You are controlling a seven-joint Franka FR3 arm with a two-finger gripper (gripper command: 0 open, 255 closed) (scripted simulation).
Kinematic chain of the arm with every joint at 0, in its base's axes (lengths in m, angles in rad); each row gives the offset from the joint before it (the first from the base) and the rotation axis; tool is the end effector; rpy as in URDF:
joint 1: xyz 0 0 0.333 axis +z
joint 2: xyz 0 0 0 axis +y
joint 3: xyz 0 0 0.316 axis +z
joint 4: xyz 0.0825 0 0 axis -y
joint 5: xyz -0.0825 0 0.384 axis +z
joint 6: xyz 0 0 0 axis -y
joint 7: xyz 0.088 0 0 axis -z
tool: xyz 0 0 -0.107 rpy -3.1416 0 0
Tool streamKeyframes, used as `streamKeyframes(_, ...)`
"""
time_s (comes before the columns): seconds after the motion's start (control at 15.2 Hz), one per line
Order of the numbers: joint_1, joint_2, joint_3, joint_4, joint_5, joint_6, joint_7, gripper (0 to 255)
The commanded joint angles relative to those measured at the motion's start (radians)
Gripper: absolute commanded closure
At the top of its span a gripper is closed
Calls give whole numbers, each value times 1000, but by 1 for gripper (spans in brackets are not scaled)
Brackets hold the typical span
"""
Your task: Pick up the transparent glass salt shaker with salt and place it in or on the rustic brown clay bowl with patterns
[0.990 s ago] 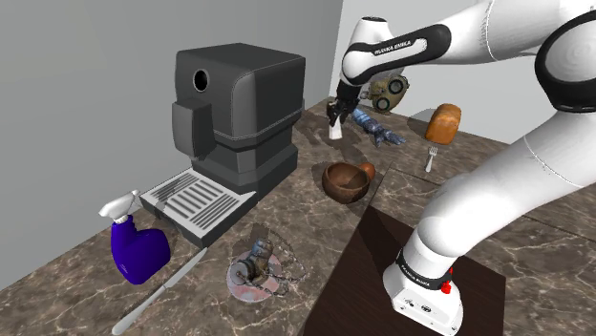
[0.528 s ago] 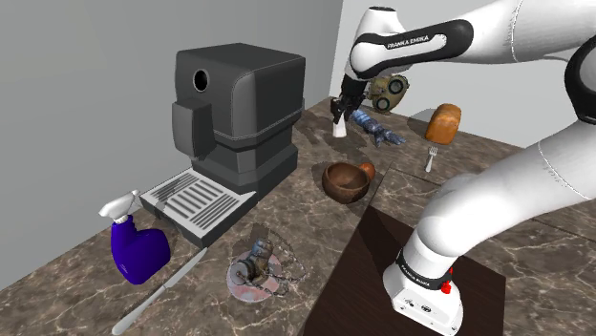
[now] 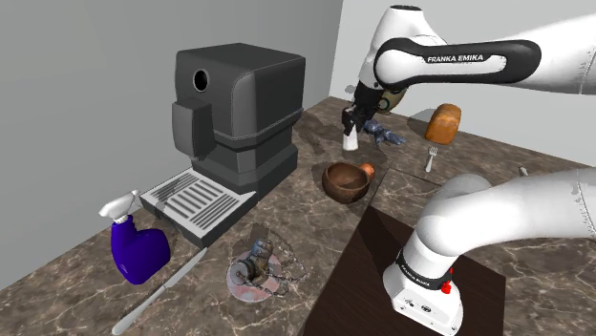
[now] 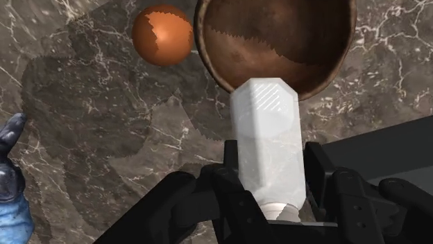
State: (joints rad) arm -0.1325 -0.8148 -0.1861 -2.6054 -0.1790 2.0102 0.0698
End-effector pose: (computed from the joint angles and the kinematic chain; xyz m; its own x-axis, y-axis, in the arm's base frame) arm 0.3101 -0.1196 0.5163 0.9380 -0.2732 0.2133 -0.2847 -0.9583 0.0246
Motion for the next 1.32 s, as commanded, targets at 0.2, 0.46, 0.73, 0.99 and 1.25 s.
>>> streamKeyframes(0.2, -5, -149, 40, -93, 10, -60, 29, 255)
streamKeyframes(0.46, -9, -150, 33, -147, 2, -7, 32, 255)
streamKeyframes(0.73, -14, -146, 26, -198, -7, 48, 34, 255)
streamKeyframes(0.99, -19, -136, 19, -248, -16, 107, 37, 255)
streamKeyframes(1.25, -22, -129, 15, -271, -21, 137, 39, 255)
